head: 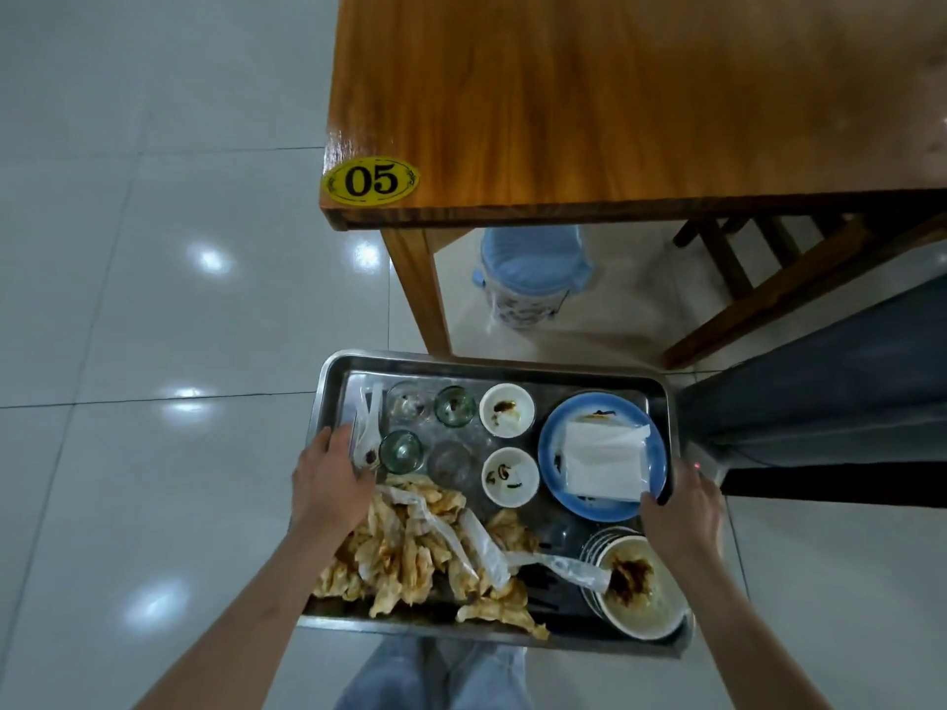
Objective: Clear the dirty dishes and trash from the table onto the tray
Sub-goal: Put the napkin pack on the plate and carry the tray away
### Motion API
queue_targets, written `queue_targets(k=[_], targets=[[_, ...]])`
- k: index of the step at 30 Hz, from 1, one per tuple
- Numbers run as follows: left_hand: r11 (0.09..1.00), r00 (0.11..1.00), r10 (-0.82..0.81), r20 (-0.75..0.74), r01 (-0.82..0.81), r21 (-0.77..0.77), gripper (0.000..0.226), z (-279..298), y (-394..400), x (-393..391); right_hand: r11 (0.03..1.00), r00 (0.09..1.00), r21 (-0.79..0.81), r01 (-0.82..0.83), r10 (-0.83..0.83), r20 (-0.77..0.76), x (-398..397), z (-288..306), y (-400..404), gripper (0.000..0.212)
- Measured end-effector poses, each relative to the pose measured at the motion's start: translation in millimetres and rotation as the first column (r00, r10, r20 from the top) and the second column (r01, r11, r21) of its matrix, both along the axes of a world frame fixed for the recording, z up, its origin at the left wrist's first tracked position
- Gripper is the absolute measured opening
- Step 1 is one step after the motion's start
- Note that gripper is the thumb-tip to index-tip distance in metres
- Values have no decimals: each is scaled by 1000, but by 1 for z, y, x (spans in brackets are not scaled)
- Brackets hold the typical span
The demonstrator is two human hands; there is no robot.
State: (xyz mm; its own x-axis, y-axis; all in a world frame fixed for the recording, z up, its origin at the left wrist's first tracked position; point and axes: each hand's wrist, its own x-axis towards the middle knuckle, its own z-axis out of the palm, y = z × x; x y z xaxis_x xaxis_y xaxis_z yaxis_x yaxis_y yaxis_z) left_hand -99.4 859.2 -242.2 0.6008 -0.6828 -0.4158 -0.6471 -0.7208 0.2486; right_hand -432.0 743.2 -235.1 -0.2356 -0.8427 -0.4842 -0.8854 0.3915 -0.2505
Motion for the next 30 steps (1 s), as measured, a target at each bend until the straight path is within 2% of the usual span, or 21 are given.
queue_targets(k=[6, 17, 23, 28, 30], targets=[[996, 995, 80, -52, -79, 37, 66, -2, -6, 1, 1000, 999, 4, 15, -15, 40, 1, 1, 2, 56], [996, 999, 40, 26, -42, 76, 68, -14, -1, -2, 999, 999, 43, 24, -25, 22, -7, 0, 7, 49], [990, 995, 96, -26, -92, 105, 72, -14, -5, 2, 996, 998, 67, 54, -57, 40, -3, -3, 3, 56], [983, 979, 154, -135, -138, 121, 74, -19, -6, 3, 987, 989, 116, 116, -126, 82, -2, -5, 0, 79], [980, 976, 163, -141, -144, 140, 74, -20, -8, 2, 983, 985, 130, 131, -143, 92, -3, -6, -1, 82]])
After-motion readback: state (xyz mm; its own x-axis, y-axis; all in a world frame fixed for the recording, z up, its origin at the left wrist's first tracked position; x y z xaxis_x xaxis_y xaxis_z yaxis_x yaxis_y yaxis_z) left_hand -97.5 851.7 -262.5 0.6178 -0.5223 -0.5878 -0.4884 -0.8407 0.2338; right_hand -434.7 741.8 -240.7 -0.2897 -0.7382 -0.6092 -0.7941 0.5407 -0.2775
